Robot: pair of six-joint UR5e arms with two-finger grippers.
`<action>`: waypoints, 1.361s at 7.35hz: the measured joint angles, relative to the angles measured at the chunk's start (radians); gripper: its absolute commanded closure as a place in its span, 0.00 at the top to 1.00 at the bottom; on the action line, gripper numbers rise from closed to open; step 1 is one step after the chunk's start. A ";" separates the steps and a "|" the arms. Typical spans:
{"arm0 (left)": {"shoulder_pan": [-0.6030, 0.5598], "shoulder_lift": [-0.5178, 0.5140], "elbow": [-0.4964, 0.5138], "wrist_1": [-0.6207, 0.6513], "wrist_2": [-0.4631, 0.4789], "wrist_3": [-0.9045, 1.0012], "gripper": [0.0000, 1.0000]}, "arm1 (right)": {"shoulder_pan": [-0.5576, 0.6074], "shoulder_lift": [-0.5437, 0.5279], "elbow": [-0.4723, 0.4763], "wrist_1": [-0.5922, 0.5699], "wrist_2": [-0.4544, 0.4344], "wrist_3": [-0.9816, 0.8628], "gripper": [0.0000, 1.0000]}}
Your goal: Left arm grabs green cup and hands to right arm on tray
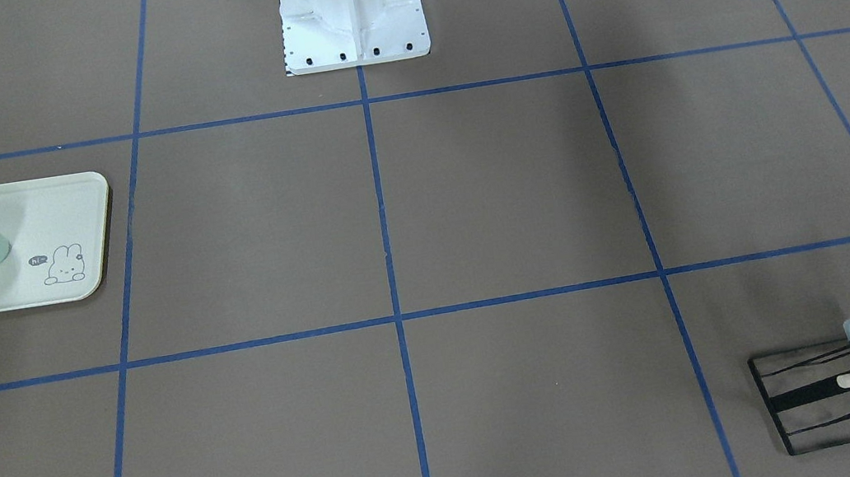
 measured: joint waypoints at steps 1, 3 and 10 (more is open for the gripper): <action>0.000 0.000 -0.001 0.000 -0.008 0.000 1.00 | 0.000 0.000 -0.004 0.000 0.001 0.000 1.00; 0.000 0.000 -0.006 0.000 -0.012 0.000 1.00 | 0.000 0.002 -0.006 0.000 0.001 0.000 1.00; 0.000 0.008 -0.020 -0.009 -0.011 0.000 1.00 | 0.000 0.001 0.004 0.001 0.001 0.002 1.00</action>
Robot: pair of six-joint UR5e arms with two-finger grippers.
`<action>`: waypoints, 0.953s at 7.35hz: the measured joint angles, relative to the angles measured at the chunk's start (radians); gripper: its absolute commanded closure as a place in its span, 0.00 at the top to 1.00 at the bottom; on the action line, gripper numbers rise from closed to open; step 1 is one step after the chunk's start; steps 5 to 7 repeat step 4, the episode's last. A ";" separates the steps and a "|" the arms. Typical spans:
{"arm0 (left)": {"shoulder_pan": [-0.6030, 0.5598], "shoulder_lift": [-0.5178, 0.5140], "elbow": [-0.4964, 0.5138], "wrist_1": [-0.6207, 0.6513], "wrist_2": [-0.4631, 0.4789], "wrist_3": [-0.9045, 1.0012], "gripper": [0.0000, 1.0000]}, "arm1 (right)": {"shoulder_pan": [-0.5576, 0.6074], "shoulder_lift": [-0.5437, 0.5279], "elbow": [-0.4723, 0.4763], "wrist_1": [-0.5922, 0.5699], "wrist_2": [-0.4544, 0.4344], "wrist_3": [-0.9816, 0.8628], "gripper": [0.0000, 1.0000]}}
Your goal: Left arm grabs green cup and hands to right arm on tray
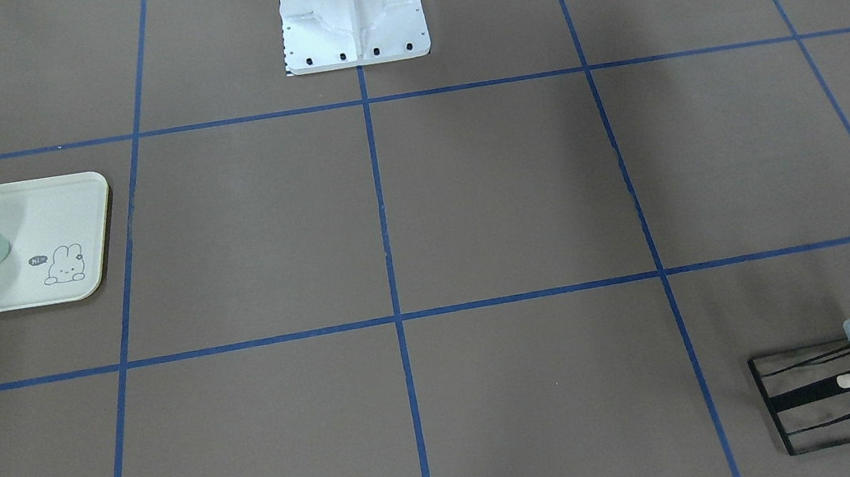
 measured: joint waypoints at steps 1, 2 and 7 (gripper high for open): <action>0.000 0.011 -0.009 -0.003 0.000 0.000 1.00 | 0.000 -0.002 0.000 0.000 0.000 0.000 1.00; 0.000 0.018 -0.016 -0.004 0.000 0.000 1.00 | 0.000 -0.004 0.001 0.000 0.000 0.000 1.00; 0.000 0.023 -0.024 -0.005 0.000 -0.001 1.00 | 0.000 -0.010 0.005 0.001 0.010 0.000 1.00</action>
